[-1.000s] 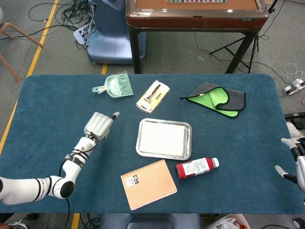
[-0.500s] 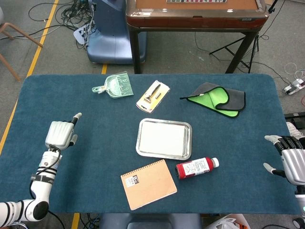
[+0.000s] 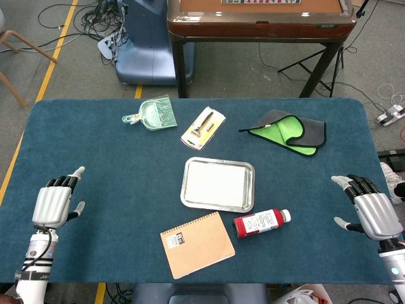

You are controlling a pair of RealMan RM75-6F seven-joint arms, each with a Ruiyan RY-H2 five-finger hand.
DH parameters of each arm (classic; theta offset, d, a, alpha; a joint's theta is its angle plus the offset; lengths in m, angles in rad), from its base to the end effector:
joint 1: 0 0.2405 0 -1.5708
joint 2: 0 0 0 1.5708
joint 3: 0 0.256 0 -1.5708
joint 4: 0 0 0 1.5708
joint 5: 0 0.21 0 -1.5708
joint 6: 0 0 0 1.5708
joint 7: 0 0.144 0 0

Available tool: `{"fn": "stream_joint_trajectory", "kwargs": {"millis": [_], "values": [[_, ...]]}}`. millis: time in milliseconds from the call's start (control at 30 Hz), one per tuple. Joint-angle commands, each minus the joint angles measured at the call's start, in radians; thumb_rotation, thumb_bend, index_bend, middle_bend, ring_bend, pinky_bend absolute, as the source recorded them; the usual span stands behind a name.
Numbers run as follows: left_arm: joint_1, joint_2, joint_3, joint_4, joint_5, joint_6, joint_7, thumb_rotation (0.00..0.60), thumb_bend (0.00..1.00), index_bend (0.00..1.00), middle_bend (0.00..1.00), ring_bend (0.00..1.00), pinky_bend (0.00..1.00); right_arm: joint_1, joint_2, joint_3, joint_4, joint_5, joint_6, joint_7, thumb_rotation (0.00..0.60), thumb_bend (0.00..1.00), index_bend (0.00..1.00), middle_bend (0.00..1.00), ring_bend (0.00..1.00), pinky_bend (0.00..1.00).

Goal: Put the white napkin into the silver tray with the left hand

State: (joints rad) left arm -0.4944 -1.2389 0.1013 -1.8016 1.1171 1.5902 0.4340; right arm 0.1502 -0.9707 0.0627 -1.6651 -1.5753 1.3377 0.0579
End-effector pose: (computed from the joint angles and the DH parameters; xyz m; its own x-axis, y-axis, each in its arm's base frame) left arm -0.2394 0.2505 0.1128 0.5382 0.0119 0.8428 0.8427 -0.0222 -0.5379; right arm -0.2965 -0.2016 0.1796 0.4486 -0.1042 0.8876 -0.8906 -0.1353 0.4342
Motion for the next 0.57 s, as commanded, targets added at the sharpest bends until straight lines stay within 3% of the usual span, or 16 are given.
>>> {"fn": "stream_joint_trajectory", "kwargs": {"millis": [33, 300, 567], "values": [[0.045, 0.004, 0.014, -0.023, 0.046, 0.035, 0.005, 0.6, 0.24, 0.12, 0.29, 0.26, 0.27, 0.007, -0.006, -0.007, 0.001, -0.014, -0.001, 0.001, 0.6, 0.04, 0.16, 0.19, 0.11, 0.16], [0.12, -0.006, 0.007, -0.045, 0.129, 0.078, 0.043, 0.6, 0.24, 0.12, 0.29, 0.26, 0.26, 0.008, -0.025, -0.011, -0.006, -0.022, 0.023, -0.02, 0.6, 0.04, 0.16, 0.19, 0.11, 0.16], [0.157, -0.004, -0.017, -0.048, 0.154, 0.048, 0.057, 0.6, 0.24, 0.12, 0.29, 0.26, 0.26, 0.004, -0.035, -0.015, -0.008, -0.017, 0.041, -0.028, 0.6, 0.04, 0.16, 0.19, 0.11, 0.16]]}}
